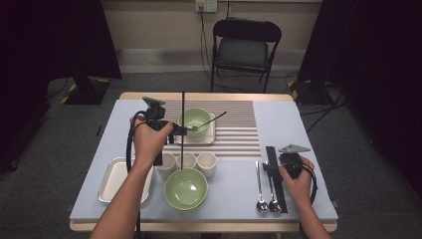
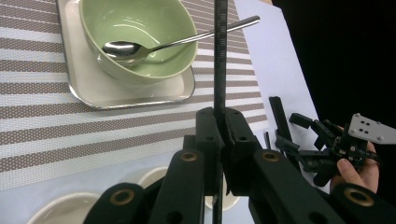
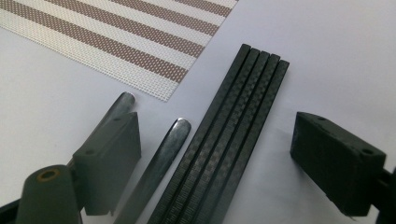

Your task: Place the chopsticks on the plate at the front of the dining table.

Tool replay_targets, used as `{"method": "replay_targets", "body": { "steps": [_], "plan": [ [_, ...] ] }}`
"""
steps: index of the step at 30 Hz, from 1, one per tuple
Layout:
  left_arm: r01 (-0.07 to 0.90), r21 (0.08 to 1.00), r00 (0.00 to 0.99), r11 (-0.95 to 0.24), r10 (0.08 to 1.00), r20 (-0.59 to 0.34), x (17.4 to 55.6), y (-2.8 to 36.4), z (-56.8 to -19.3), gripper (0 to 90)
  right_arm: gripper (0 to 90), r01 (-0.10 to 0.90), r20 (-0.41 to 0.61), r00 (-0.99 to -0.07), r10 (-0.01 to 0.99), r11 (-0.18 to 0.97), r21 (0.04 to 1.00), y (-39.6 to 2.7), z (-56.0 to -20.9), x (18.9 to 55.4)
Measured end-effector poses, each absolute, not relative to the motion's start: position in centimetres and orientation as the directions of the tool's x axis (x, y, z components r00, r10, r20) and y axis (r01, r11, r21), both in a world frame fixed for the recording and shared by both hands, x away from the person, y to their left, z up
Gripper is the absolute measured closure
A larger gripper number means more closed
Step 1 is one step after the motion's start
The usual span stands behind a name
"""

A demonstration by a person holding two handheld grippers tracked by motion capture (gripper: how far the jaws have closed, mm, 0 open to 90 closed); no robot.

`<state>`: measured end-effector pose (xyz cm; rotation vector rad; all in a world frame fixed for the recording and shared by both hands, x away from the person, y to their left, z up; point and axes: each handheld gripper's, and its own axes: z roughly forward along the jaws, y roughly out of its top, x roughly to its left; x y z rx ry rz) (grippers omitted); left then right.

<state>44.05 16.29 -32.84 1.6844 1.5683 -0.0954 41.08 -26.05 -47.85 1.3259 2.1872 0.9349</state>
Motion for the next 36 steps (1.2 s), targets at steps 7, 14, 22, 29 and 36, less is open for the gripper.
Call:
{"method": "replay_targets", "body": {
  "steps": [7,14,22,29,36],
  "plan": [
    [0.863,0.489,0.207,0.126,0.794,-0.571,44.4,17.1,-33.0,86.3,15.0,0.607,-0.008,-0.461,0.887,0.322,0.726,-26.0,-47.9,41.1],
    [0.863,0.486,0.193,0.139,0.797,-0.572,44.7,17.6,-33.0,86.3,15.0,0.609,-0.005,-0.46,0.888,0.32,0.725,-26.1,-47.9,41.1],
    [0.863,0.484,0.181,0.148,0.803,-0.568,45.4,17.8,-33.3,86.3,14.9,0.609,-0.006,-0.46,0.888,0.321,0.726,-26.1,-47.9,41.1],
    [0.861,0.484,0.176,0.158,0.799,-0.575,46.0,18.3,-33.2,86.3,15.0,0.609,-0.006,-0.46,0.888,0.321,0.726,-26.0,-47.9,41.1],
    [0.861,0.48,0.16,0.167,0.808,-0.567,46.5,18.6,-33.4,86.4,14.9,0.61,-0.005,-0.46,0.888,0.32,0.725,-26.0,-47.9,41.1]
  ]
}}
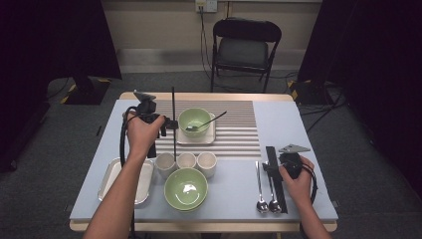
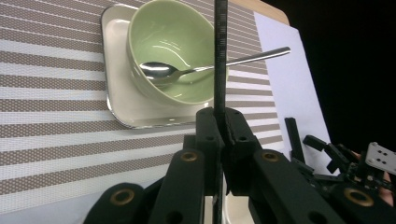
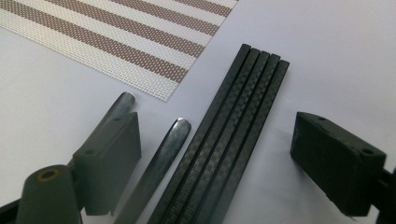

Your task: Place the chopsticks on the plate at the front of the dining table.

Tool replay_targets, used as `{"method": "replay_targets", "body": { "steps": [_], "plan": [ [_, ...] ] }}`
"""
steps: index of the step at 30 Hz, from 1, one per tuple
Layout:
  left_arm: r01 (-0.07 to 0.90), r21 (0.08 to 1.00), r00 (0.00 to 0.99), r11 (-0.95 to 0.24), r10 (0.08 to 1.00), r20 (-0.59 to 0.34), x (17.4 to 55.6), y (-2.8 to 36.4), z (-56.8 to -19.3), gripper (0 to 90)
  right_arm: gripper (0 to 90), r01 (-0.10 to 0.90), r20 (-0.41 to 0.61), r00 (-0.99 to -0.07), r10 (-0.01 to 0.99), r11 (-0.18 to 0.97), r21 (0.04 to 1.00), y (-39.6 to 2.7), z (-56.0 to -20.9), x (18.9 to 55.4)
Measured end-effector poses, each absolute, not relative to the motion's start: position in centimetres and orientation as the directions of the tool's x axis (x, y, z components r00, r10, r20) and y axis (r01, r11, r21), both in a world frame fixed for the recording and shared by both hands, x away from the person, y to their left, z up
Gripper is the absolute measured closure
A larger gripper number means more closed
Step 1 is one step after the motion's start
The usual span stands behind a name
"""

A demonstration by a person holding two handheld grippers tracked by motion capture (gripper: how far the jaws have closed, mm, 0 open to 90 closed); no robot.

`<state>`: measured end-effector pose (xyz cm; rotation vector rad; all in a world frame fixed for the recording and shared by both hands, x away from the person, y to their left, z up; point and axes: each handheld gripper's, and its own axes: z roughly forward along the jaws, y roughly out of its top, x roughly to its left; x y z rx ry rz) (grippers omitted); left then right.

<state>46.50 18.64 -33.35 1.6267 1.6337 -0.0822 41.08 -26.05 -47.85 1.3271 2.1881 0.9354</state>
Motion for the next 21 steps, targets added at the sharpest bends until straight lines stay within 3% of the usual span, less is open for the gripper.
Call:
{"method": "replay_targets", "body": {
  "steps": [21],
  "plan": [
    [0.859,0.482,0.147,0.174,0.817,-0.557,48.1,19.4,-33.4,86.4,14.9,0.61,-0.004,-0.46,0.888,0.319,0.725,-26.1,-47.9,41.1]
  ]
}}
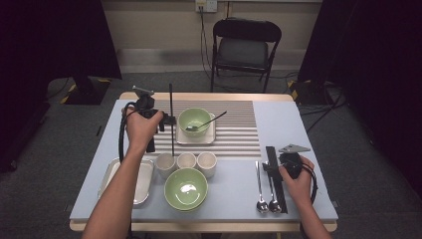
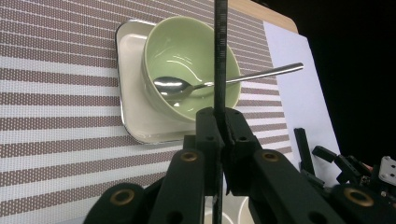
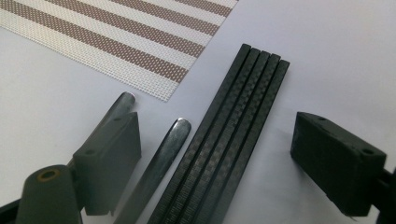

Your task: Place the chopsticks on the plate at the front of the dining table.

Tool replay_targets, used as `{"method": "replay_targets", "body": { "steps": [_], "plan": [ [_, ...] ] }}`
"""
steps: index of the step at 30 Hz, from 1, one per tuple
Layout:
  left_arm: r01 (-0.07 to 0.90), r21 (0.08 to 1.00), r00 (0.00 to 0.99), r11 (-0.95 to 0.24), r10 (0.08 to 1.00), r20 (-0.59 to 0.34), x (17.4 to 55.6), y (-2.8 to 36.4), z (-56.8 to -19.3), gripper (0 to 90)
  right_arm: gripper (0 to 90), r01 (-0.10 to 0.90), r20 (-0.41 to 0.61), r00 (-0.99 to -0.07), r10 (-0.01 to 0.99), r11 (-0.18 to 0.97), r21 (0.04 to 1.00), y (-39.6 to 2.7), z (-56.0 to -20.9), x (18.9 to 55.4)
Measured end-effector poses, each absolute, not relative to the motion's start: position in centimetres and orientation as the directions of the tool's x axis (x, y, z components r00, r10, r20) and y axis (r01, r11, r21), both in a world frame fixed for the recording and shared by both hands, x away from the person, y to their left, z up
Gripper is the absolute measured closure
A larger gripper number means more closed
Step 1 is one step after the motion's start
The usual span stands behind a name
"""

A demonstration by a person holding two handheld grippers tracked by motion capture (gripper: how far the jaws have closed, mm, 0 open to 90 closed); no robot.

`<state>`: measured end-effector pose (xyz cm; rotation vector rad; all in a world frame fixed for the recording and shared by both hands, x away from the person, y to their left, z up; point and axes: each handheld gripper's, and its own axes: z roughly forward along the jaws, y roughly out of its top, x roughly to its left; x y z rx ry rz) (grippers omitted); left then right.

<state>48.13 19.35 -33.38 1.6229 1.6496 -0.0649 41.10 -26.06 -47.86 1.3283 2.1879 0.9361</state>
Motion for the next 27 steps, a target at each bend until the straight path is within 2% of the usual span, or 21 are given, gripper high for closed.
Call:
{"method": "replay_targets", "body": {
  "steps": [27],
  "plan": [
    [0.86,0.471,0.115,0.197,0.824,-0.555,50.1,20.3,-34.8,86.3,14.9,0.611,-0.003,-0.46,0.888,0.318,0.725,-26.1,-47.9,41.1]
  ]
}}
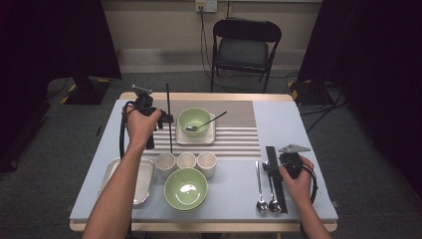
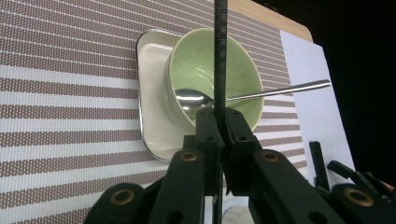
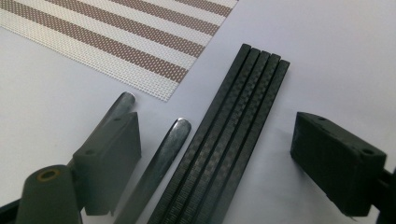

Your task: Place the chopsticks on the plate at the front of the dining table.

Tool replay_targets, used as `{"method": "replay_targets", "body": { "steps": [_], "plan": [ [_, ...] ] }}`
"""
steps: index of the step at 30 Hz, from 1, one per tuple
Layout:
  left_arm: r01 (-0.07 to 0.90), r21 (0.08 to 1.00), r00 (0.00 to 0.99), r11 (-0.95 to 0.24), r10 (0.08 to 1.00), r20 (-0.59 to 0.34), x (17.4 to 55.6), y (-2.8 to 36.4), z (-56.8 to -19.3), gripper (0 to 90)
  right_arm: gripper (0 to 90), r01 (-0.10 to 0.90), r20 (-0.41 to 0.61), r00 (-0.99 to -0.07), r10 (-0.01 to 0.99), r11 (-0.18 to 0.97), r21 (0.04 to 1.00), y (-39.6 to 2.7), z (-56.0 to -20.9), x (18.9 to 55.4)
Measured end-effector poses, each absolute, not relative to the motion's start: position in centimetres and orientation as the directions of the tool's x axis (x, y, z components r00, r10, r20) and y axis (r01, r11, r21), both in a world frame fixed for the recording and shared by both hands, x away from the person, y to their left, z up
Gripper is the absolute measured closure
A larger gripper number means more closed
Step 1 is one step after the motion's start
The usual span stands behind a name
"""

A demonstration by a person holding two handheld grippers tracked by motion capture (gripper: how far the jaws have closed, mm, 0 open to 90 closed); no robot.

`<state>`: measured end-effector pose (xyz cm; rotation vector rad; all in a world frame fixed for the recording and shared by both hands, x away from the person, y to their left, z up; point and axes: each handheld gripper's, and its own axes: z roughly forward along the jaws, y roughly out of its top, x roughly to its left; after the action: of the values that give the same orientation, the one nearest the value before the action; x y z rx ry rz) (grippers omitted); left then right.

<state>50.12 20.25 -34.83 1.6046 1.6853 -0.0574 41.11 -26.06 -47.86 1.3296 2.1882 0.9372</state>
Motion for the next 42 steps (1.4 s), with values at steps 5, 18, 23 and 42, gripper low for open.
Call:
{"method": "replay_targets", "body": {
  "steps": [5,18,23,42],
  "plan": [
    [0.861,0.471,0.114,0.192,0.829,-0.548,50.4,20.3,-35.0,86.3,14.9,0.611,-0.002,-0.46,0.888,0.318,0.725,-26.1,-47.9,41.1],
    [0.862,0.466,0.104,0.198,0.832,-0.545,51.3,20.5,-35.4,86.3,14.9,0.611,-0.003,-0.46,0.888,0.318,0.725,-26.1,-47.9,41.1],
    [0.862,0.465,0.096,0.203,0.834,-0.543,51.6,20.5,-35.0,86.3,14.9,0.611,-0.002,-0.46,0.888,0.318,0.725,-26.1,-47.9,41.1],
    [0.872,0.448,0.079,0.198,0.846,-0.527,53.0,20.3,-35.4,86.3,14.9,0.611,-0.002,-0.46,0.888,0.318,0.725,-26.1,-47.9,41.1]
  ]
}}
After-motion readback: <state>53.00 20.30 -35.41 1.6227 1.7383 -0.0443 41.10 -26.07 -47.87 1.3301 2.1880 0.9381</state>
